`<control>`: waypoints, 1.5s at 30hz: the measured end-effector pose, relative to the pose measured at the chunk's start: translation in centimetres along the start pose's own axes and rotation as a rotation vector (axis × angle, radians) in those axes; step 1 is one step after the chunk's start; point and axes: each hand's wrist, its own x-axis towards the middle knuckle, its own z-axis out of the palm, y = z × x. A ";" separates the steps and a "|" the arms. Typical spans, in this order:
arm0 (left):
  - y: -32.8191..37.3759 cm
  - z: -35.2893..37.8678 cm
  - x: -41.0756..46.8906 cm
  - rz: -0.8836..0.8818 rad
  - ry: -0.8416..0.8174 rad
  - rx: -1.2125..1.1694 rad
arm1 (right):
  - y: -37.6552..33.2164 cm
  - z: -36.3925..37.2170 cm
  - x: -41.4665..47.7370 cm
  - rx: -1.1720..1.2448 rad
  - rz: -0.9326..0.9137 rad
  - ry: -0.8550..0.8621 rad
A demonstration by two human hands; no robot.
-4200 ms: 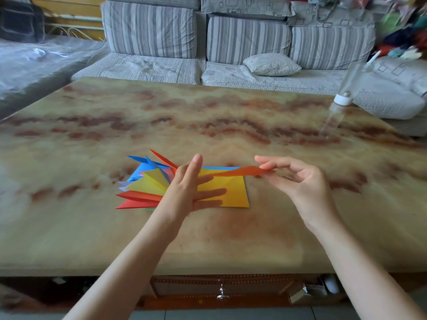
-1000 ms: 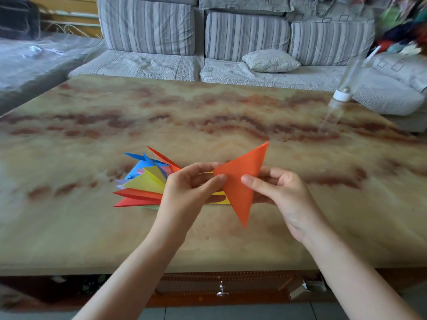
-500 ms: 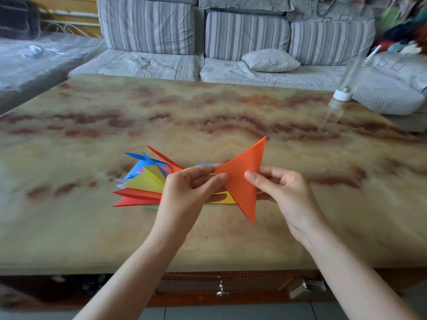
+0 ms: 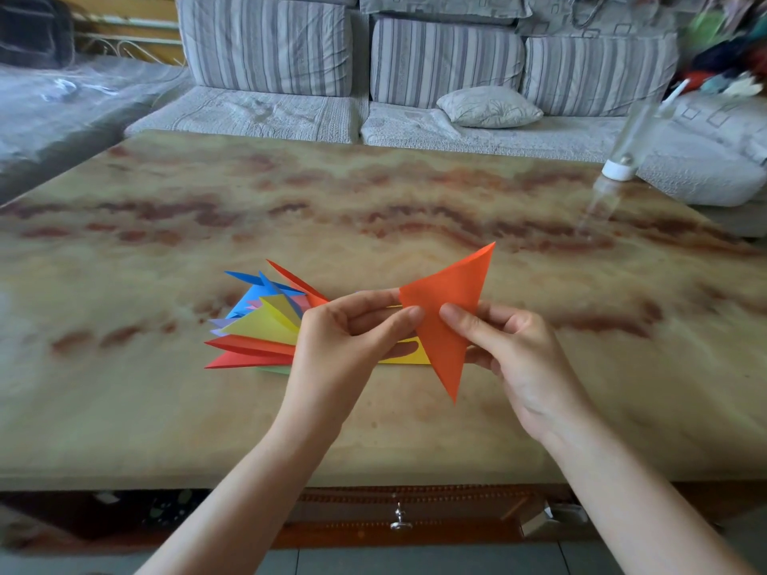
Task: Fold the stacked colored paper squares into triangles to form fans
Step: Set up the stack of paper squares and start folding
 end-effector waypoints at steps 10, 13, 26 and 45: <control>0.1 -0.1 -0.1 -0.034 0.016 -0.023 | -0.1 -0.1 0.0 0.038 0.029 -0.043; 0.1 -0.1 -0.1 -0.023 0.033 -0.015 | -0.2 -0.1 0.0 0.036 0.029 -0.049; 0.2 0.0 -0.3 -0.027 0.044 -0.010 | -0.1 0.2 -0.2 0.030 -0.007 -0.004; 0.2 -0.2 -0.2 -0.058 0.047 -0.033 | -0.1 0.2 -0.3 -0.011 -0.040 0.018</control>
